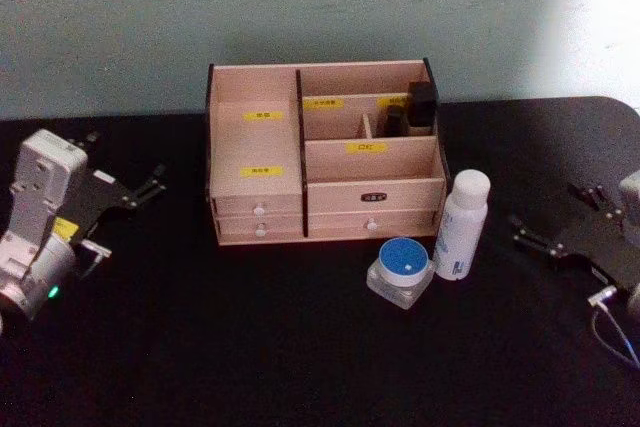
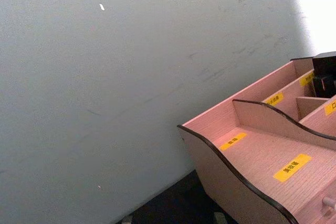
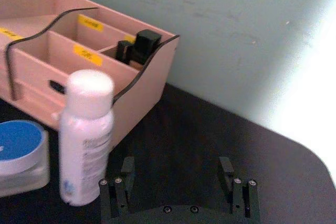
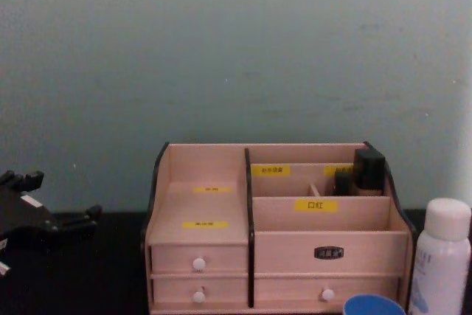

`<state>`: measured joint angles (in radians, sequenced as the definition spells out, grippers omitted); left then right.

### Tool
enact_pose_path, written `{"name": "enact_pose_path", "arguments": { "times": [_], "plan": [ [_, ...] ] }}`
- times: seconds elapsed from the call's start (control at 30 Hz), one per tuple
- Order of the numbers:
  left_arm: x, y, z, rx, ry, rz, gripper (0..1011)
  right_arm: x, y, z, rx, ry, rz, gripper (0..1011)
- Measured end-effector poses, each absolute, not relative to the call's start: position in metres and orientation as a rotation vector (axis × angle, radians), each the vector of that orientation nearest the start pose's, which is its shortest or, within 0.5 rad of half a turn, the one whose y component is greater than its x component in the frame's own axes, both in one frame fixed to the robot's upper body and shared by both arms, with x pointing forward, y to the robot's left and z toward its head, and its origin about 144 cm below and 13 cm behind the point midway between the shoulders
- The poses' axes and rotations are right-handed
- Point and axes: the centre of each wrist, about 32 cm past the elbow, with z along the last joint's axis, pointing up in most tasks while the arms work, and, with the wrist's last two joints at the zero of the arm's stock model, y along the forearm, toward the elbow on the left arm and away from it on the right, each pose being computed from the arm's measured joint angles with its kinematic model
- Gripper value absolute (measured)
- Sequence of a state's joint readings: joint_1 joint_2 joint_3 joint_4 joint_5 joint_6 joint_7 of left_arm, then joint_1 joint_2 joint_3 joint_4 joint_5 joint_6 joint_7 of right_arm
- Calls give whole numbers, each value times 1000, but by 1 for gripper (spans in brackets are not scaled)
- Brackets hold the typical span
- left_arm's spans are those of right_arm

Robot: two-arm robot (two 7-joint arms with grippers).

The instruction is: Pick up the facial cleanser and watermelon frost from the table and place them into the tiered storage box.

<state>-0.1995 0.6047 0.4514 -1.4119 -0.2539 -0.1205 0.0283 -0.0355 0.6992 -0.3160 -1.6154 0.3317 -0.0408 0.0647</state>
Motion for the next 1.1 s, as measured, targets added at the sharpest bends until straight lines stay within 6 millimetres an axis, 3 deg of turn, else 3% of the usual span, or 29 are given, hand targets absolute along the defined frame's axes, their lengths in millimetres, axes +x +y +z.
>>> {"name": "enact_pose_path", "arguments": {
  "times": [0.4,1.1],
  "plan": [
    [489,310,1140,304,-285,1248,1001,410,-338,1155,-284,-34,-1030,1003],
    [489,310,1140,304,-285,1248,1001,419,-305,1140,-218,15,-990,1002]
  ]
}}
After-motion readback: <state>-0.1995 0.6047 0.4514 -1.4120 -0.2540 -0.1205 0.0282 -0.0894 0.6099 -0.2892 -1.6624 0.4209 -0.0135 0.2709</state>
